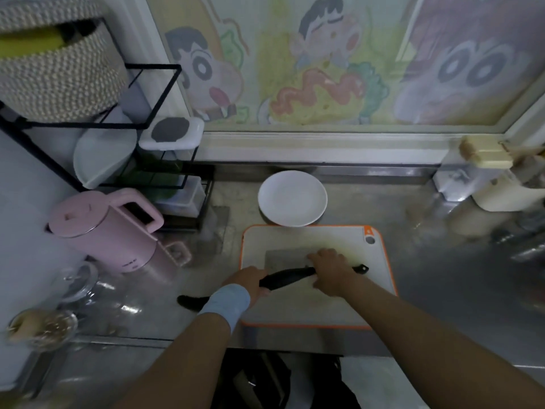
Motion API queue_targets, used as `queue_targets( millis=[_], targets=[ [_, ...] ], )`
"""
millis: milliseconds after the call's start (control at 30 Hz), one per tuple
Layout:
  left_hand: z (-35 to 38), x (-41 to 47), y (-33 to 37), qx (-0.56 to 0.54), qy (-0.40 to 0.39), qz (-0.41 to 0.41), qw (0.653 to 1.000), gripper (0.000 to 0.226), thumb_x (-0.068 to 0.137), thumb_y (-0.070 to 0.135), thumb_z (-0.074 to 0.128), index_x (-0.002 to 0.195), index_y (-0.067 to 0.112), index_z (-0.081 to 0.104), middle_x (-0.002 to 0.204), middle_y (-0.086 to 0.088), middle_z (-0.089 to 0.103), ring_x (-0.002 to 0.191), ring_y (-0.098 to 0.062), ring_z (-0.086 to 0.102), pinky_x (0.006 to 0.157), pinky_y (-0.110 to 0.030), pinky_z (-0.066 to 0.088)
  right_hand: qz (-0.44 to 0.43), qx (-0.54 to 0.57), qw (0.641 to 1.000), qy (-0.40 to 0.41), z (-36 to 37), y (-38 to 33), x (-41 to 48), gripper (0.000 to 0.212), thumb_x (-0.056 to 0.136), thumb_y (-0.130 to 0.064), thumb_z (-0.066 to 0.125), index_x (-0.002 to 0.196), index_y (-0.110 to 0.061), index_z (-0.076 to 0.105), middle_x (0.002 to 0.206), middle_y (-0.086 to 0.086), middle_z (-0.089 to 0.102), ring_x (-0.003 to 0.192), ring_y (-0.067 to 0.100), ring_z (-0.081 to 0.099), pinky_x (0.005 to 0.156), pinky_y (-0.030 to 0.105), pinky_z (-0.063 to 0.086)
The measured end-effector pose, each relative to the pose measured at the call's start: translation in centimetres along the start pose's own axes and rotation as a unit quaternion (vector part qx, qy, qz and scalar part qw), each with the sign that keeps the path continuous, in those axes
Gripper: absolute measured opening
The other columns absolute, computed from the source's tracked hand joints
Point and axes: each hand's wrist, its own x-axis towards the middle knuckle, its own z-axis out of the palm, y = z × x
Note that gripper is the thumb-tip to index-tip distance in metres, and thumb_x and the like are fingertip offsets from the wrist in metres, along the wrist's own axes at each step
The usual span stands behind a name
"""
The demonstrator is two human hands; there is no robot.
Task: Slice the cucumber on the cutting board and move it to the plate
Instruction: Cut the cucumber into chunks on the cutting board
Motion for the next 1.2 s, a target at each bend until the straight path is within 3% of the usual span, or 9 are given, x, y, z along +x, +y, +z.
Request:
queue_targets(
  millis=[167, 400, 533, 633, 700, 767, 933, 1033, 1200],
  targets=[
    [0.4, 0.2, -0.7, -0.042, 0.029, -0.049, 0.998, 0.033, 0.092, 0.037, 0.053, 0.114, 0.013, 0.061, 0.11, -0.01, 0.063, 0.095, -0.026, 0.06, 0.081, -0.031, 0.047, 0.057, -0.02, 0.998, 0.012, 2.0, 3.2, 0.1, 0.061, 0.089, -0.018, 0.054, 0.142, -0.024, 0.026, 0.13, 0.011, 0.042, 0.116, 0.031, 0.044, 0.092, 0.042, 0.041],
    [1.5, 0.1, -1.4, -0.056, 0.055, -0.068, 0.995, 0.035, 0.093, 0.032, 0.052, 0.123, 0.014, 0.052, 0.121, -0.011, 0.053, 0.105, -0.028, 0.054, 0.088, -0.034, 0.044, 0.011, 0.041, 0.996, -0.081, 2.5, 3.5, 0.8, 0.072, 0.092, -0.013, 0.045, 0.152, -0.021, 0.007, 0.141, 0.014, 0.037, 0.121, 0.034, 0.042, 0.095, 0.043, 0.041],
    [1.6, -0.6, -2.2, -0.095, 0.095, -0.077, 0.988, 0.031, 0.093, 0.032, 0.049, 0.119, 0.015, 0.053, 0.121, -0.01, 0.051, 0.106, -0.026, 0.052, 0.091, -0.032, 0.042, 0.016, 0.076, 0.994, -0.075, 0.7, 3.2, 1.1, 0.062, 0.092, -0.009, 0.041, 0.149, -0.018, 0.019, 0.136, 0.016, 0.043, 0.115, 0.034, 0.049, 0.092, 0.041, 0.045],
    [1.5, -1.5, -2.9, -0.127, 0.143, -0.075, 0.979, 0.036, 0.095, 0.031, 0.047, 0.128, 0.016, 0.049, 0.126, -0.006, 0.049, 0.113, -0.025, 0.049, 0.095, -0.03, 0.037, 0.029, 0.132, 0.987, -0.086, -0.2, 3.3, 1.2, 0.045, 0.094, -0.018, 0.042, 0.139, -0.02, 0.041, 0.134, 0.009, 0.051, 0.117, 0.029, 0.052, 0.094, 0.036, 0.044],
    [1.3, -1.4, -3.4, -0.124, 0.144, -0.075, 0.979, 0.034, 0.094, 0.032, 0.048, 0.125, 0.017, 0.052, 0.124, -0.006, 0.051, 0.11, -0.025, 0.051, 0.095, -0.031, 0.04, 0.037, 0.176, 0.981, -0.068, -0.8, 3.1, 1.4, 0.026, 0.097, -0.034, 0.041, 0.109, -0.019, 0.059, 0.108, 0.007, 0.063, 0.097, 0.025, 0.058, 0.076, 0.033, 0.044],
    [1.1, -0.8, -3.4, -0.099, 0.116, -0.07, 0.986, 0.028, 0.091, 0.034, 0.05, 0.113, 0.018, 0.058, 0.117, -0.006, 0.056, 0.102, -0.024, 0.055, 0.089, -0.034, 0.046, 0.048, 0.22, 0.974, -0.037, -1.3, 2.9, 1.7, 0.033, 0.098, -0.044, 0.039, 0.078, -0.02, 0.052, 0.077, 0.003, 0.058, 0.07, 0.021, 0.053, 0.059, 0.031, 0.036],
    [1.8, 1.8, -1.2, -0.041, 0.087, -0.067, 0.993, 0.039, 0.091, 0.036, 0.051, 0.125, 0.016, 0.052, 0.125, -0.009, 0.051, 0.11, -0.027, 0.053, 0.092, -0.036, 0.045, 0.031, 0.227, 0.973, 0.02, -1.2, 2.8, 1.8, 0.037, 0.099, -0.042, 0.036, 0.068, -0.023, 0.04, 0.065, 0.001, 0.049, 0.06, 0.019, 0.046, 0.055, 0.032, 0.032],
    [2.4, 3.4, 0.1, -0.063, 0.066, -0.058, 0.994, 0.053, 0.087, 0.035, 0.055, 0.137, 0.022, 0.041, 0.133, -0.006, 0.046, 0.118, -0.027, 0.049, 0.096, -0.038, 0.044, 0.007, 0.224, 0.974, 0.044, -0.5, 2.7, 1.7, 0.031, 0.1, -0.043, 0.034, 0.075, -0.029, 0.047, 0.067, -0.004, 0.051, 0.065, 0.02, 0.052, 0.057, 0.033, 0.036],
    [2.2, 5.1, 1.5, -0.082, 0.13, -0.027, 0.988, 0.049, 0.083, 0.032, 0.058, 0.128, 0.023, 0.043, 0.125, -0.003, 0.043, 0.115, -0.026, 0.046, 0.093, -0.041, 0.044, 0.009, 0.246, 0.968, 0.055, 0.9, 3.1, 2.4, 0.029, 0.1, -0.038, 0.036, 0.12, -0.032, 0.056, 0.077, -0.005, 0.057, 0.069, 0.018, 0.055, 0.056, 0.029, 0.037]
  ],
)
